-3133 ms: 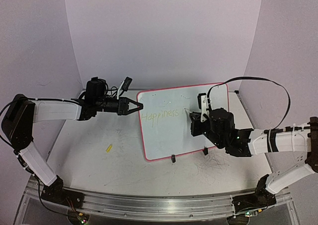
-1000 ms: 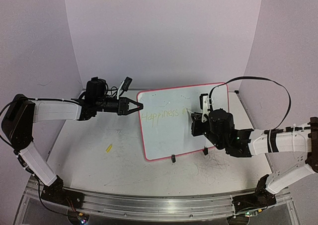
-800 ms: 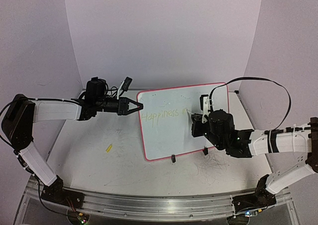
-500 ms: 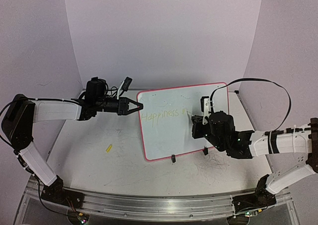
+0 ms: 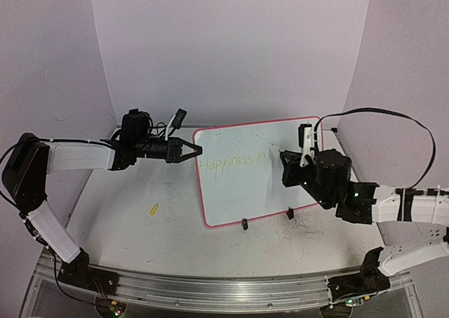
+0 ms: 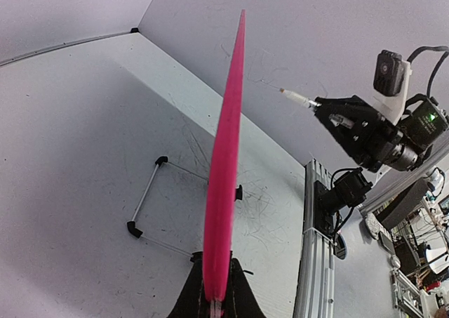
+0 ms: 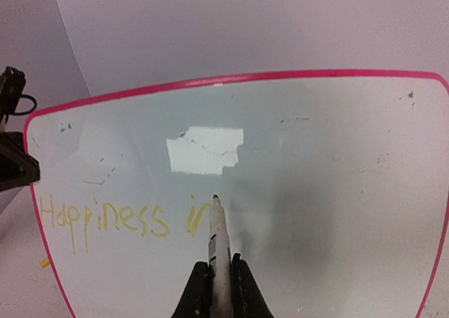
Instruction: Write a sentence on the whiteboard
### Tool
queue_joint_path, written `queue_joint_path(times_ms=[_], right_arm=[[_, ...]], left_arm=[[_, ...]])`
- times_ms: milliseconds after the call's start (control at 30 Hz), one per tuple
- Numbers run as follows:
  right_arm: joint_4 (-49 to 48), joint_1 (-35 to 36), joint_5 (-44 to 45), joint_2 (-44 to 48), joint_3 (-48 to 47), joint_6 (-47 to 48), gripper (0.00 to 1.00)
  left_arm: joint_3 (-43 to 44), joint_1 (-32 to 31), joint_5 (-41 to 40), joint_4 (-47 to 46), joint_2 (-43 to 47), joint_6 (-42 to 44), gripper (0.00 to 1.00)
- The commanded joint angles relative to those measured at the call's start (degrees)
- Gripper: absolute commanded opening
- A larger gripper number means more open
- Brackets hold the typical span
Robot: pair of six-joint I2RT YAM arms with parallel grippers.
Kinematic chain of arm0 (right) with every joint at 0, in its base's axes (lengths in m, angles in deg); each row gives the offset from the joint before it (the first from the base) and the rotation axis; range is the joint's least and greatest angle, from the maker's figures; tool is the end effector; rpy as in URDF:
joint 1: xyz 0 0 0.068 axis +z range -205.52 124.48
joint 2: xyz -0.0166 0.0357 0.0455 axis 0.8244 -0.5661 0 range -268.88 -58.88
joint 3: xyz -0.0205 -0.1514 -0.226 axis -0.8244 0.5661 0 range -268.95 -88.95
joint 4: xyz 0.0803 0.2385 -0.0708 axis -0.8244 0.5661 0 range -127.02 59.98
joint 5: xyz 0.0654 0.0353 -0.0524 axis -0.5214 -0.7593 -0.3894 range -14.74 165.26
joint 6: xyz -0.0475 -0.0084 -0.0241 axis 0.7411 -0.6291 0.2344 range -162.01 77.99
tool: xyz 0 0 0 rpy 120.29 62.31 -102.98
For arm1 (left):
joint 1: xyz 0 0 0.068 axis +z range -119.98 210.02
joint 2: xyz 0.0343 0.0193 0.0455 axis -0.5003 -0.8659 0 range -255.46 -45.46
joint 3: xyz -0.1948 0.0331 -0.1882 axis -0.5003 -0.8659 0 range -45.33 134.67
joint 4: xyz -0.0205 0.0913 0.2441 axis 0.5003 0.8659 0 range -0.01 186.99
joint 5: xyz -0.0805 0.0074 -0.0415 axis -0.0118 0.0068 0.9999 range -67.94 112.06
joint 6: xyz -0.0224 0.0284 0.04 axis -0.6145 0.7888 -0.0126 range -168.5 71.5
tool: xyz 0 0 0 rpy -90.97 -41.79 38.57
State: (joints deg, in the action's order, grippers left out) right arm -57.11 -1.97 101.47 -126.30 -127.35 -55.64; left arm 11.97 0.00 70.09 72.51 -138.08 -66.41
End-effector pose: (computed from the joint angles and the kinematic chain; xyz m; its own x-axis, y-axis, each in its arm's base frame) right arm 0.1710 0.2051 0.2744 -0.1985 0.0871 -0.9762 -0.4277 0.8885 0.1662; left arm 0.2983 -0.2030 0.2547 -0.5437 0.0766 -0.8357 0.8199 0.2612 -0.5095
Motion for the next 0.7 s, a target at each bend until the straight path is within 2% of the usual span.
queue_joint_path(times_ms=[0, 333, 667], right_arm=[[-0.6, -1.1, 2.9, 3.3, 2.1, 2.8, 0.00], [-3.1, -2.2, -0.3, 1.4, 2.2, 7.6, 0.00], [-4.5, -2.2, -0.8, -0.9, 2.0, 7.8, 0.00]], left_arm=[[1.3, -0.1, -1.4, 2.2, 1.6, 1.5, 0.00], [1.1, -0.1, -1.8, 2.3, 1.8, 1.5, 0.00], [1.1, -0.1, -2.1, 2.5, 1.8, 1.7, 0.00]])
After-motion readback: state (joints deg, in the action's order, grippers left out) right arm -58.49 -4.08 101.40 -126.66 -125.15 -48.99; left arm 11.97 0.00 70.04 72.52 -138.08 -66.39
